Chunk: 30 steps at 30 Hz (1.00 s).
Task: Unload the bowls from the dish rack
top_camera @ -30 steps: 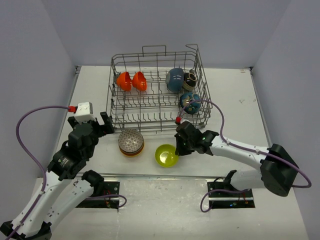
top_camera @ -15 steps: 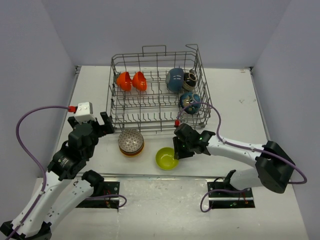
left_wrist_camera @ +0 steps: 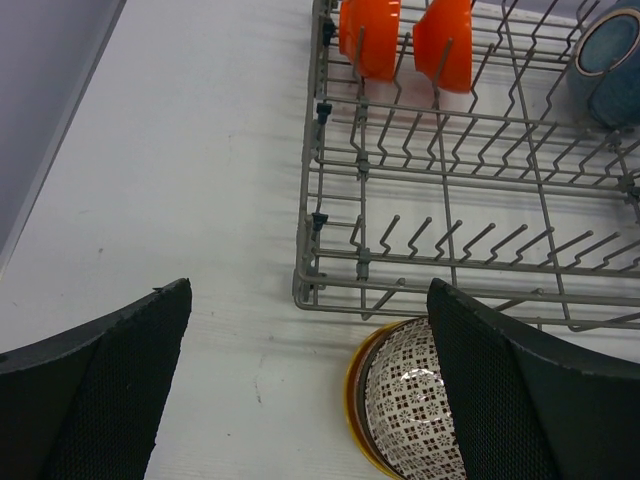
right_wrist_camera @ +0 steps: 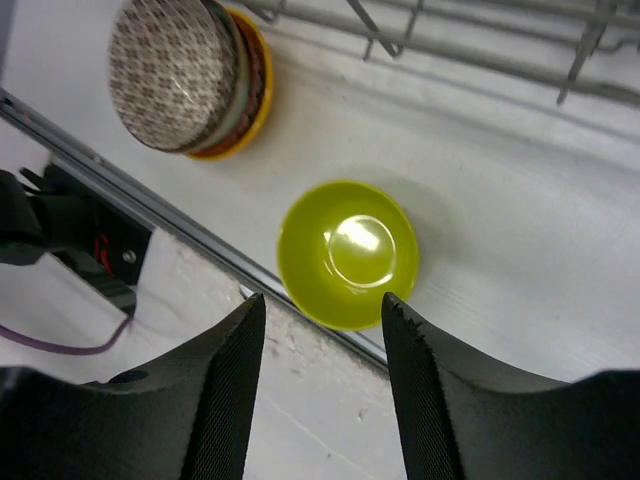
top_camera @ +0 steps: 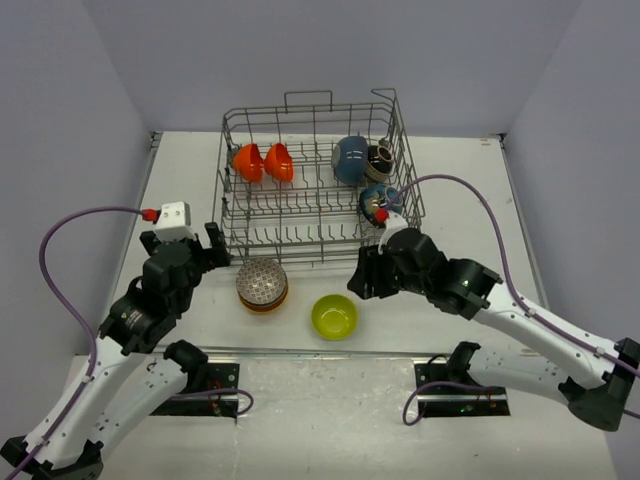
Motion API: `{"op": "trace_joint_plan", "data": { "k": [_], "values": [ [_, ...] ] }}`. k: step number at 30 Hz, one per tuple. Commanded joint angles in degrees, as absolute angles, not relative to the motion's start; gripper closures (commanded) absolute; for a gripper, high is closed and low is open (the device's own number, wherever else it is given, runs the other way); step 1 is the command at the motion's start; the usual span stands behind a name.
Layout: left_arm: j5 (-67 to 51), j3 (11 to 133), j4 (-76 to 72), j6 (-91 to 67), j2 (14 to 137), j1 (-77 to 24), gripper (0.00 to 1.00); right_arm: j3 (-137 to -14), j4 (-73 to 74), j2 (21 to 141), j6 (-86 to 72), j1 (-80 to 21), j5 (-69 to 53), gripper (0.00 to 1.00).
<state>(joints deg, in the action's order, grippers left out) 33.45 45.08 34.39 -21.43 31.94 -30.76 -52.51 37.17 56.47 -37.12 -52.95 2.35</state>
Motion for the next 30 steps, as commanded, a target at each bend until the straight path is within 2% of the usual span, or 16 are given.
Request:
{"op": "trace_joint_plan", "data": {
  "k": [1,11,14,17,23,30],
  "values": [
    [33.8,45.3,33.7,-21.2,32.7,-30.7,0.0,-59.7,35.7,56.8,-31.9,-53.0,5.3,0.48],
    [33.9,47.7,35.1,-22.2,36.0,-30.7,0.0,-82.1,25.4,79.6,-25.6,-41.3,-6.8,0.47],
    [34.5,47.9,35.0,-22.3,36.7,-30.6,0.0,-92.1,25.5,88.0,-23.9,-40.5,-3.8,0.48],
    [32.8,50.6,35.2,-22.2,38.2,-30.7,0.0,-94.0,27.6,91.1,-23.6,-40.2,-2.1,0.48],
    [31.8,66.6,41.0,-21.2,56.6,-30.7,0.0,-82.3,26.1,81.1,-25.0,-40.2,4.2,0.47],
    [33.8,82.2,40.4,-18.0,82.4,-30.8,0.01,-64.5,26.0,58.7,-27.6,-40.0,12.5,0.47]
  ]
}}
